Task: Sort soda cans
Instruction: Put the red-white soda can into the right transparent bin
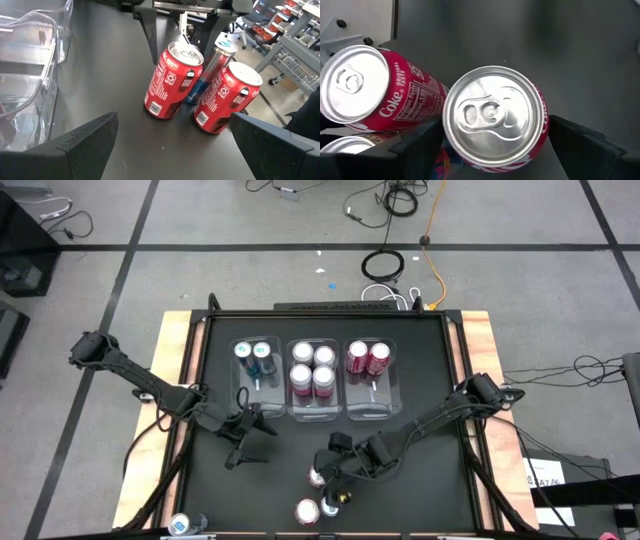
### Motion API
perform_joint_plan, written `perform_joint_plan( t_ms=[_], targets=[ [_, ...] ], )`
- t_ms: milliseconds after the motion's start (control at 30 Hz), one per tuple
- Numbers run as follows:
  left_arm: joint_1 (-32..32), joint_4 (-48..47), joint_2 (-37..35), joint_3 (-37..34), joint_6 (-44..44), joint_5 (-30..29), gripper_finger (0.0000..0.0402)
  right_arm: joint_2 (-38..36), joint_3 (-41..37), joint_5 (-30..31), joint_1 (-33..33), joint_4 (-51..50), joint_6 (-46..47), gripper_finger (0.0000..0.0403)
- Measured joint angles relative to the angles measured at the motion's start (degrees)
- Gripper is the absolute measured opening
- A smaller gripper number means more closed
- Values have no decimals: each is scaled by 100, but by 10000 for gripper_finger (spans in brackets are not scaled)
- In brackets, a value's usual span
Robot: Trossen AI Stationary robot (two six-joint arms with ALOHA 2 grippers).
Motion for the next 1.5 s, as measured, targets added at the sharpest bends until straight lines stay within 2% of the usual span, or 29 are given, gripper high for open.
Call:
perform_joint_plan(
  t_ms=[433,1133,1500],
  targets=[
    [0,-3,0,0,1,0,390,0,0,-31,-211,-6,-377,341],
    [0,-10,0,0,1,2,390,0,0,-180,-355,121,-124,341],
    [0,-12,0,0,1,2,390,61,0,122,-354,-117,-433,341]
  ],
)
